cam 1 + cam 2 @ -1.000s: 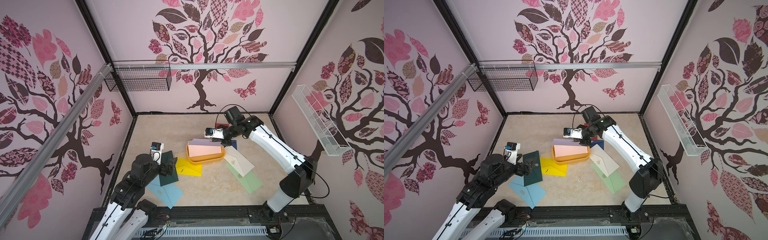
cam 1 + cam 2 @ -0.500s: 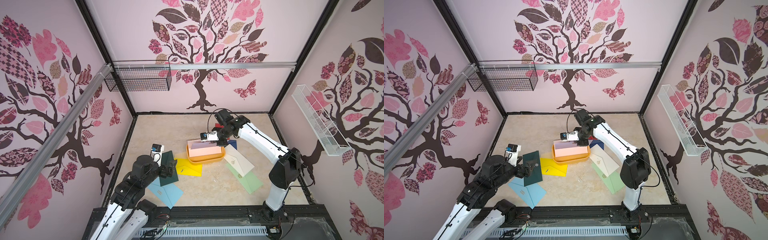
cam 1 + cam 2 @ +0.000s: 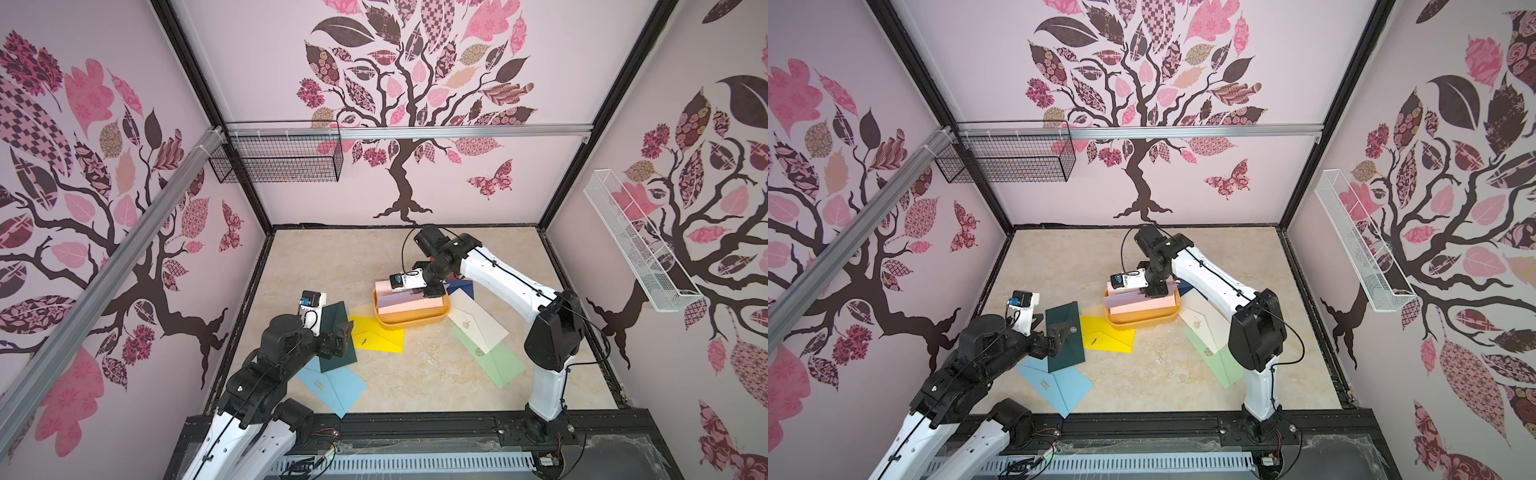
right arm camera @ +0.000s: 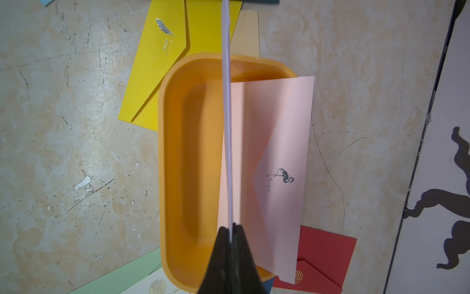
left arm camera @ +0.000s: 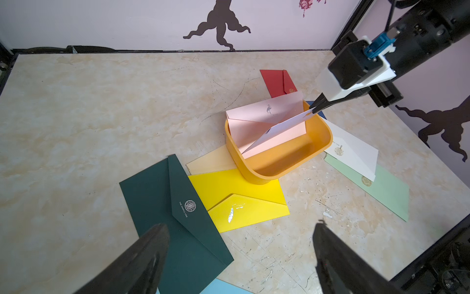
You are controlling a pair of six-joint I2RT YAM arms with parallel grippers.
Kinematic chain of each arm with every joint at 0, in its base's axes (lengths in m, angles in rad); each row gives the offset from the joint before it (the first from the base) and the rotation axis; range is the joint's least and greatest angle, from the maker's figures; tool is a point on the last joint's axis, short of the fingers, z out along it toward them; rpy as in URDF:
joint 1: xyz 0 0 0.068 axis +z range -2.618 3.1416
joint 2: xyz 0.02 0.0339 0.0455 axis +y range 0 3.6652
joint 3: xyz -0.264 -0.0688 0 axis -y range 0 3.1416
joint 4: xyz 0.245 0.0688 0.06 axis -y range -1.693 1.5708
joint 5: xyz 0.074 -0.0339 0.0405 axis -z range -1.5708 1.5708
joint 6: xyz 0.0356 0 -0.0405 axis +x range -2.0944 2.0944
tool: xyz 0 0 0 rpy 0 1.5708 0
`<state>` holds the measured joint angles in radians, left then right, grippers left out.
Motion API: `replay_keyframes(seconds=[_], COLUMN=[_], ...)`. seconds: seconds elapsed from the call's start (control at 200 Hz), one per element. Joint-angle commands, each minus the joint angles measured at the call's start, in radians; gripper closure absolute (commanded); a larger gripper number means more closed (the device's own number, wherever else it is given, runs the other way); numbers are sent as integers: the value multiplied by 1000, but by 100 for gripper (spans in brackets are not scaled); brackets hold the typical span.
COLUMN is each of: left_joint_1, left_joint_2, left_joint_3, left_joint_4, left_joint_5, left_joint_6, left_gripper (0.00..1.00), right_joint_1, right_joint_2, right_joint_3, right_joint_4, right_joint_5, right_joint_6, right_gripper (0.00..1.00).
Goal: Put the sealed envelopes into the storage box
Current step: Place the envelope in the storage box.
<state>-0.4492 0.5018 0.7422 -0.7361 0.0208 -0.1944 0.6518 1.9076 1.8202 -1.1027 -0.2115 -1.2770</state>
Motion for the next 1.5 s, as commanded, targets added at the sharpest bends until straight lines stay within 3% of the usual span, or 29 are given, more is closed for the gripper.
replay_keyframes(seconds=[0.0, 1.01, 1.3, 1.496], left_joint_1=[-5, -33, -40, -48], left_joint_2=[-13, 1, 6, 5], left_joint_3=[-9, -10, -8, -8], left_joint_4=[7, 6, 4, 2], left_joint_5=[7, -5, -10, -18], left_joint_6=[1, 1, 1, -1], left_gripper=[6, 4, 3, 3], right_joint_1=[8, 6, 5, 5], right_joint_2=[36, 140, 139, 133], right_joint_3=[36, 28, 12, 8], right_joint_4=[-22, 80, 120, 136], right_joint_5=[2, 82, 102, 113], right_joint_6=[-4, 37, 41, 44], right_gripper=[100, 100, 81, 78])
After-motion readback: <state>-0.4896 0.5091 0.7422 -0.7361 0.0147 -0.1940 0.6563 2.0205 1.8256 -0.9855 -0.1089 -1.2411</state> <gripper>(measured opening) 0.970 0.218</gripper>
